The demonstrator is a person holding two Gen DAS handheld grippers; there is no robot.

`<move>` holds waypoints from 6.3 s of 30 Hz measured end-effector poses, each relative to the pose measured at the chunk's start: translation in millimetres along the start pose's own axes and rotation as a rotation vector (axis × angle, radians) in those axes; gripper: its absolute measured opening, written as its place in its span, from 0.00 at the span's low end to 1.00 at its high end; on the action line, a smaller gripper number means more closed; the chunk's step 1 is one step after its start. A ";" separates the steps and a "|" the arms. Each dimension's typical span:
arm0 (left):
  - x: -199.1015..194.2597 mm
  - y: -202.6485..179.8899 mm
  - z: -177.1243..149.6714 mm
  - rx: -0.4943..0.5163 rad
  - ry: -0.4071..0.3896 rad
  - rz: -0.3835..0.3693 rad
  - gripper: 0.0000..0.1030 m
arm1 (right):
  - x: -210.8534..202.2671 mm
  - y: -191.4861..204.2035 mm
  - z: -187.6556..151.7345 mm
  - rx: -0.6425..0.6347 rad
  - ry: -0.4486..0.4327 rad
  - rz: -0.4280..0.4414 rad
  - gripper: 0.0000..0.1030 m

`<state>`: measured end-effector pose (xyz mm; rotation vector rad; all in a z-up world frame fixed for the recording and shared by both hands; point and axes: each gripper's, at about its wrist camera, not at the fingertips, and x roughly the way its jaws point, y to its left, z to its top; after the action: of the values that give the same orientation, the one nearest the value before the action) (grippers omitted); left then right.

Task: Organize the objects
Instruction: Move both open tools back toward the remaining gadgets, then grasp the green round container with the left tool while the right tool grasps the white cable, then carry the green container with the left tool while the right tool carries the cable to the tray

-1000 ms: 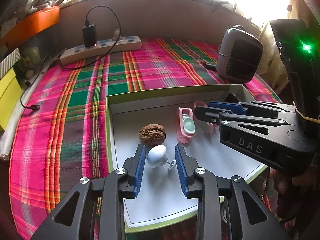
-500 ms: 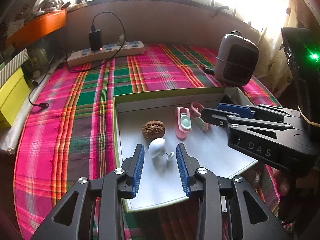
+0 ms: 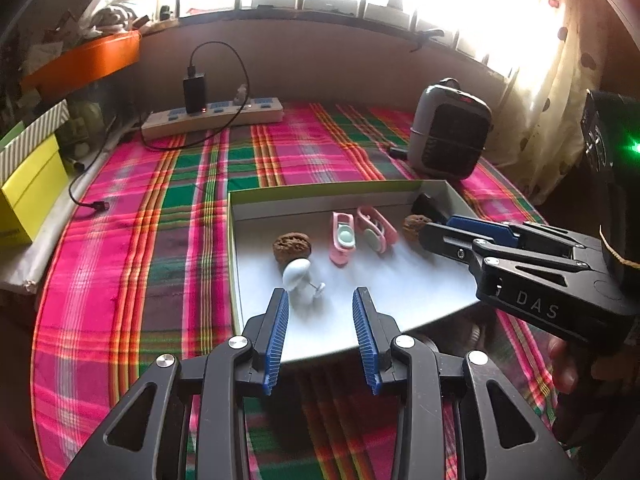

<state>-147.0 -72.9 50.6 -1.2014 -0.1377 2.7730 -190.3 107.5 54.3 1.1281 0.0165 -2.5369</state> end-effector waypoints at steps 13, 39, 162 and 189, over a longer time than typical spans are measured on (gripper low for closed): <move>-19.4 -9.7 -23.7 0.001 -0.008 -0.039 0.30 | -42.5 -10.5 -44.7 0.051 -0.050 -0.046 0.38; -20.7 -12.4 -50.4 -0.010 0.029 -0.083 0.30 | -28.1 -8.9 -86.6 0.093 0.043 -0.072 0.45; -16.1 -29.2 -28.8 -0.025 0.026 -0.059 0.31 | -60.7 -33.6 -88.1 0.087 -0.001 -0.095 0.11; -3.0 -13.2 12.0 -0.051 -0.002 -0.083 0.31 | -47.0 -23.2 -31.6 0.037 -0.022 0.010 0.11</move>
<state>-152.9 -60.7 62.7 -1.1773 -0.2544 2.7150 -146.4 149.2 63.5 1.1108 -0.0427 -2.5505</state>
